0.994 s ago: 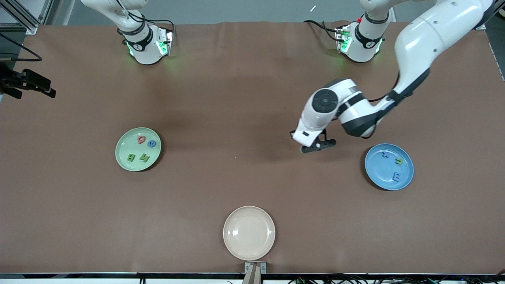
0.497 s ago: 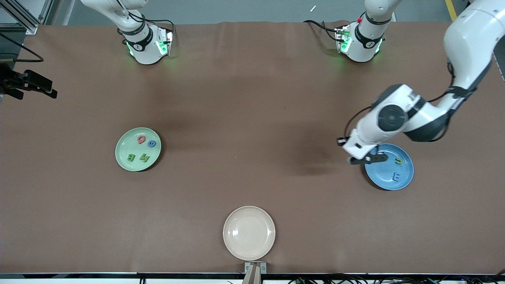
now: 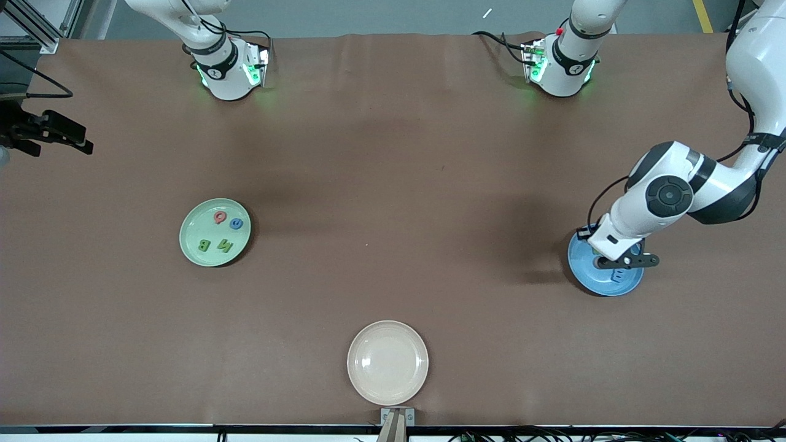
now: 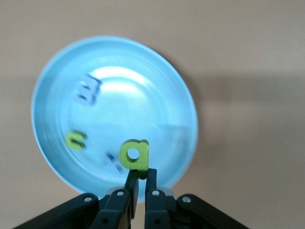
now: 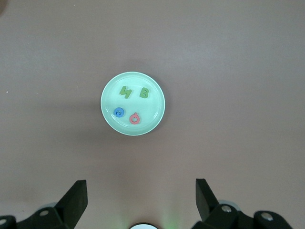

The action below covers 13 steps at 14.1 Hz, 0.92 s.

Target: Sort upper and lower case letters into plates

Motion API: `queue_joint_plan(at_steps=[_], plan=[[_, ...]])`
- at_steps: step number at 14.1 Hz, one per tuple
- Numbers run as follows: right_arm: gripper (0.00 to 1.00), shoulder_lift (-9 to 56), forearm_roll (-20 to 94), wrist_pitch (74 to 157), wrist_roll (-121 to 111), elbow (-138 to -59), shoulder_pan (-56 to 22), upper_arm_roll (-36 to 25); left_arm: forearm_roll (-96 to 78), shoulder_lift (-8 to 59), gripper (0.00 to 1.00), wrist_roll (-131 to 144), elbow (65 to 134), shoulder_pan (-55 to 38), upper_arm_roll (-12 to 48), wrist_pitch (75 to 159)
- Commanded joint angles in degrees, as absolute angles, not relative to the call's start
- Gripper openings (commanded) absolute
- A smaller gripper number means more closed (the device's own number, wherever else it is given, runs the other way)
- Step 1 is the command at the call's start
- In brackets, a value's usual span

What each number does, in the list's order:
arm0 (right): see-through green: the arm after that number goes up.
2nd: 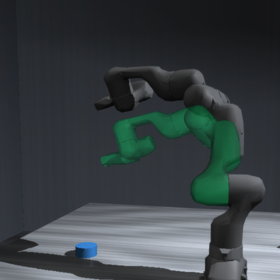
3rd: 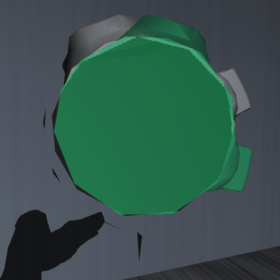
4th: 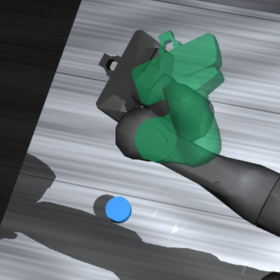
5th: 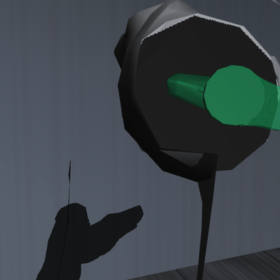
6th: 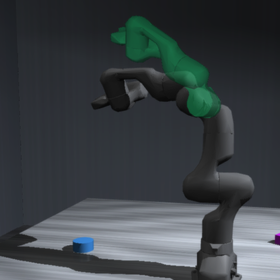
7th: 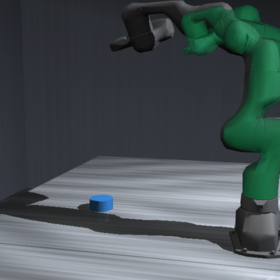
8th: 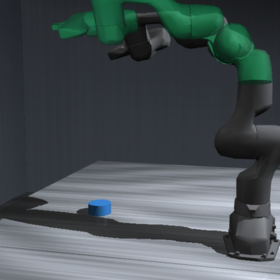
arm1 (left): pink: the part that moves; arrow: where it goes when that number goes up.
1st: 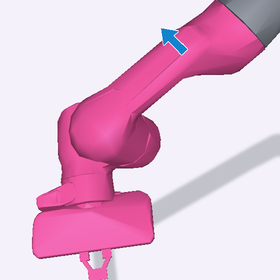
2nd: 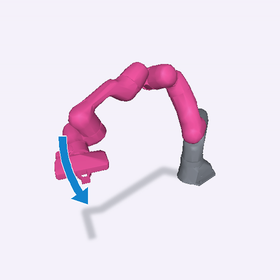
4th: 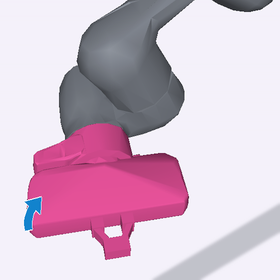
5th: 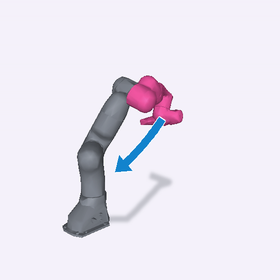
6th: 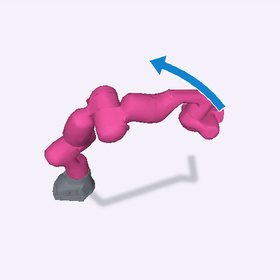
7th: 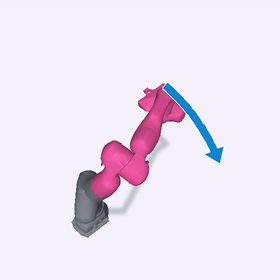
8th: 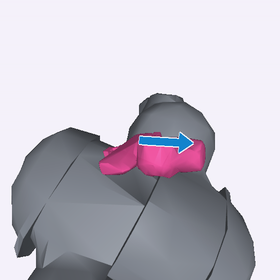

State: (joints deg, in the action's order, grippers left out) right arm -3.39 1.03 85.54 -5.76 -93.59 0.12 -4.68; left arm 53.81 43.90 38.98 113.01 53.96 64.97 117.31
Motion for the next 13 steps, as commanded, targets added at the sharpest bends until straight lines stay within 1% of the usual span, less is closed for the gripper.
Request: queue_joint_plan(at_steps=[1, 4, 11, 13], plan=[[1.00, -5.01, 1.05, 86.75, -5.10, -95.45, -0.44, -5.27, 56.86, 44.38, 0.00, 36.75, 111.80, 51.60, 59.79, 121.97], [1.00, -5.01, 1.05, 86.75, -5.01, -95.36, -0.35, -5.27, 56.87, 45.08, 0.00, 32.53, 110.31, 49.84, 55.21, 125.06], [1.00, -4.92, 1.41, 87.19, -5.01, -95.36, -0.35, -5.27, 56.95, 46.58, 0.01, 30.94, 109.07, 48.25, 52.65, 126.47], [1.00, -4.92, 1.41, 87.10, -5.01, -95.36, -0.35, -5.27, 57.04, 46.76, 0.04, 30.94, 109.07, 48.16, 51.95, 126.56]])
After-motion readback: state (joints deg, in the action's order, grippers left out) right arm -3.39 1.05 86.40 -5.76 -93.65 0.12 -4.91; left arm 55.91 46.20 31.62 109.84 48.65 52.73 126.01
